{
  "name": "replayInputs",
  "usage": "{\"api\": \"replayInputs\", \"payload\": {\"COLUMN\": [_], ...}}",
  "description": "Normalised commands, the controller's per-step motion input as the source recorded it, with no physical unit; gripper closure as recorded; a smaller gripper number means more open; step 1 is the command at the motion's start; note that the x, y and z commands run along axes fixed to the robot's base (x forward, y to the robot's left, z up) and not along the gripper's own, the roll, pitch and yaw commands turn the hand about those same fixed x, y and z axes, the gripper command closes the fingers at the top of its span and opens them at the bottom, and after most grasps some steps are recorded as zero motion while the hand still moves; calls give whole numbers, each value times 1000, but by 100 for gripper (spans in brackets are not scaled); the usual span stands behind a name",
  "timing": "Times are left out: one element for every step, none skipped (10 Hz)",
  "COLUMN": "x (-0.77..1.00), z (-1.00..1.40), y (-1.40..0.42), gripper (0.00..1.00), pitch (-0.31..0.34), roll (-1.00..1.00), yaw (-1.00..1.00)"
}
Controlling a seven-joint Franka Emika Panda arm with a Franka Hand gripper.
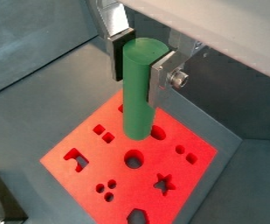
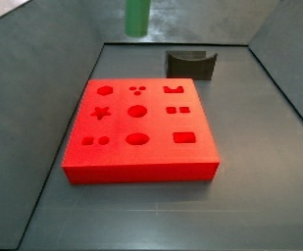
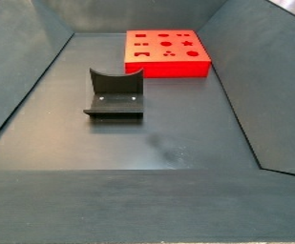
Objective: Pick up the round object. Move up. Place the round object on the fixture. Regrasp the round object. Move to above the board. Insert the round object.
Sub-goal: Insert the round object.
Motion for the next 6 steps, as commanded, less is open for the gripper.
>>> {"api": "replayInputs", "payload": {"x": [183,174,134,109,83,86], "z": [-480,-497,-526,-603,-591,-611], "y": [-49,-63,-71,-46,-40,-51], "gripper": [100,100,100,100,100,100], "pitch": [-33,-50,-70,-63,-59,-56], "roll": [0,0,0,0,0,0], "yaw": [0,0,0,0,0,0]}}
